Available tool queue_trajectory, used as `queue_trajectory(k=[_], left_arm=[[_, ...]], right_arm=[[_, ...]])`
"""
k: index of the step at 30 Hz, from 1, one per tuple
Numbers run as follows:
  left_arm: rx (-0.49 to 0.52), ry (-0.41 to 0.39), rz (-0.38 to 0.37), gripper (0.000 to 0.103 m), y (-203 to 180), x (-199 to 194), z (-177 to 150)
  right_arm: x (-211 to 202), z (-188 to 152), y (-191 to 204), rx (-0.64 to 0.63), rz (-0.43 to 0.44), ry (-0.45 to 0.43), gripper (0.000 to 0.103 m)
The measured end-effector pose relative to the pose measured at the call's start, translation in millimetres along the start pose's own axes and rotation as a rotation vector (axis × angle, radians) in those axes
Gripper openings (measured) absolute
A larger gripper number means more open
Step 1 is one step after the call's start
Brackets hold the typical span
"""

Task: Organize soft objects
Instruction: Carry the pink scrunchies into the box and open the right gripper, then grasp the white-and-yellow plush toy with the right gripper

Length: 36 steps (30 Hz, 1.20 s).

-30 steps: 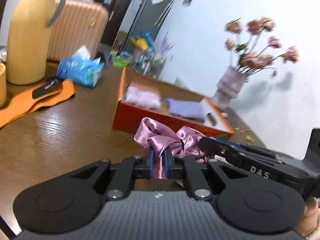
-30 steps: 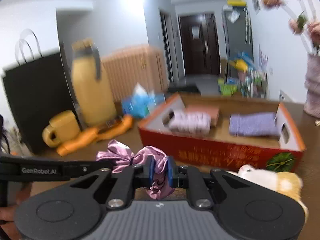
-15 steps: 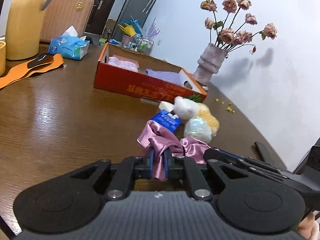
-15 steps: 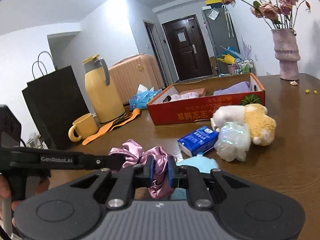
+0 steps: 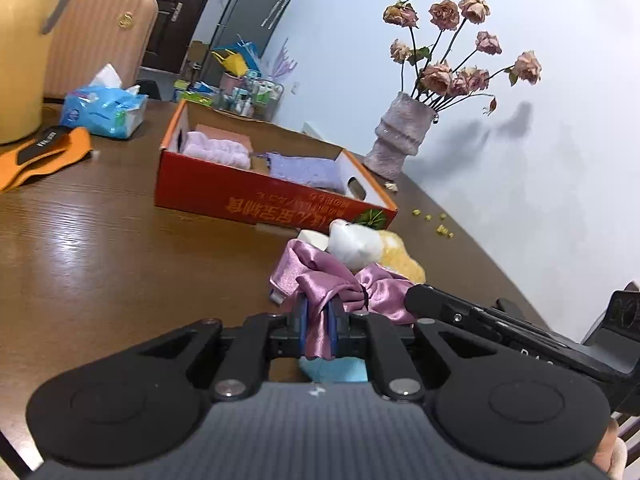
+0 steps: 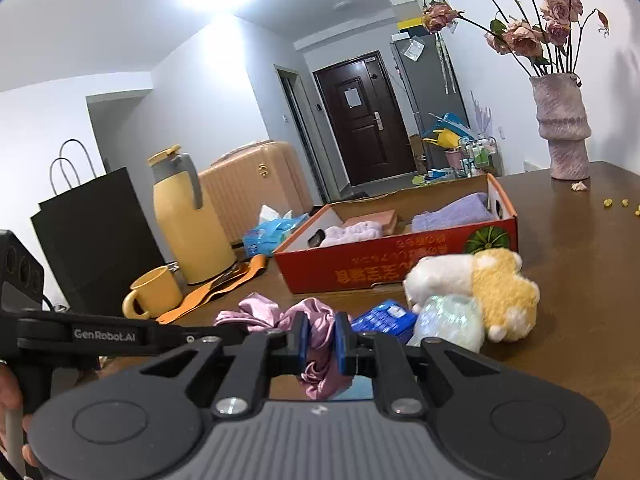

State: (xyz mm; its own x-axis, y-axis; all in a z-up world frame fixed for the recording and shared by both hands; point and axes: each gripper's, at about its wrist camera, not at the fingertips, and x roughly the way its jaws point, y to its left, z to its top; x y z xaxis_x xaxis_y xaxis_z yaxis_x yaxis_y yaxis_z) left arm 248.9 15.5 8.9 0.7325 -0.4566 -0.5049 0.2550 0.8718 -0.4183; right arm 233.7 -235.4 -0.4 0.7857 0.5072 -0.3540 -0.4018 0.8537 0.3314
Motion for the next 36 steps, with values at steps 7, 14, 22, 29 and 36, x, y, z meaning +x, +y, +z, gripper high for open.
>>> queue_trajectory(k=[7,14,22,29,36], left_arm=[[0.023,-0.047,-0.013,0.01,9,26,54],[0.034,-0.022,0.124,0.01,53,106,147],[0.137,0.054,0.285,0.041,84,165,147],[0.198,-0.051,0.283,0.054,69,121,144],[0.166,-0.144,0.284,0.062,44,74,130]], right_arm=[[33,32,-17,0.005,0.014,0.001,0.013],[144,126,-37,0.006,0.04,0.049,0.013],[287,123,-57,0.071,-0.028,0.34,0.019],[285,123,-58,0.054,-0.008,0.341,0.052],[170,136,-47,-0.075,-0.001,0.135,0.06]])
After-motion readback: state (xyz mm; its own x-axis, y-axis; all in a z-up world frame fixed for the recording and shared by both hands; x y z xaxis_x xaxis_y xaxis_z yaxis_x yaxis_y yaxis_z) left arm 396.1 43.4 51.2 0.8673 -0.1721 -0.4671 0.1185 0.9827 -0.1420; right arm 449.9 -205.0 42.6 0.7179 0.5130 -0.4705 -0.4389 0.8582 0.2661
